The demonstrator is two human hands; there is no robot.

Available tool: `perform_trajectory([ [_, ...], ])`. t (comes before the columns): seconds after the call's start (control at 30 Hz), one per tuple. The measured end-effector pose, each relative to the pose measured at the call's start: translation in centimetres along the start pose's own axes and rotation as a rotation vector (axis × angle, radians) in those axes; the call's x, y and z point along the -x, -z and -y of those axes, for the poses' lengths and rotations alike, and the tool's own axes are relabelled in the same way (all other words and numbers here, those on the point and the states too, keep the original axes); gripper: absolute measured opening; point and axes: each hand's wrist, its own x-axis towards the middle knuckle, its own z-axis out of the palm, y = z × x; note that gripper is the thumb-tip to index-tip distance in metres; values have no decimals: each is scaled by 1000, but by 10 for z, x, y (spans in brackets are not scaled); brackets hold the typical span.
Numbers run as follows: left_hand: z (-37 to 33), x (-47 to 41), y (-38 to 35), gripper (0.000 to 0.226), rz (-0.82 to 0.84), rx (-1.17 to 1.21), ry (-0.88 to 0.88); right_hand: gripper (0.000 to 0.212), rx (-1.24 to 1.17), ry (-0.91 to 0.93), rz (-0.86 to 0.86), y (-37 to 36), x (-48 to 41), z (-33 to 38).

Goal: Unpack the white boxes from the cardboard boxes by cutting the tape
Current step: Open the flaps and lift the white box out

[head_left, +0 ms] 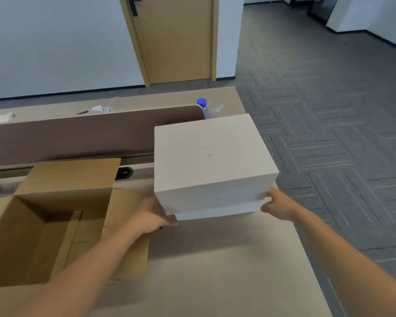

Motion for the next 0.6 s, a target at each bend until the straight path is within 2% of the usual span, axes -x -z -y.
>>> perform_trajectory([
  [0.1,2,-14,-6,66,-127,73,54,54,87,25,-73,-8,0,5],
  [0.2,-9,-19,-7,63,-175,-15,101,49,186,60,-193,-8,-8,7],
  [0.47,-17,-45,-14,60,-231,-132,132,35,268,22,-242,1,-23,4],
  [0.6,-13,-49,-10,64,-224,-161,102,31,417,32,-211,9,-25,5],
])
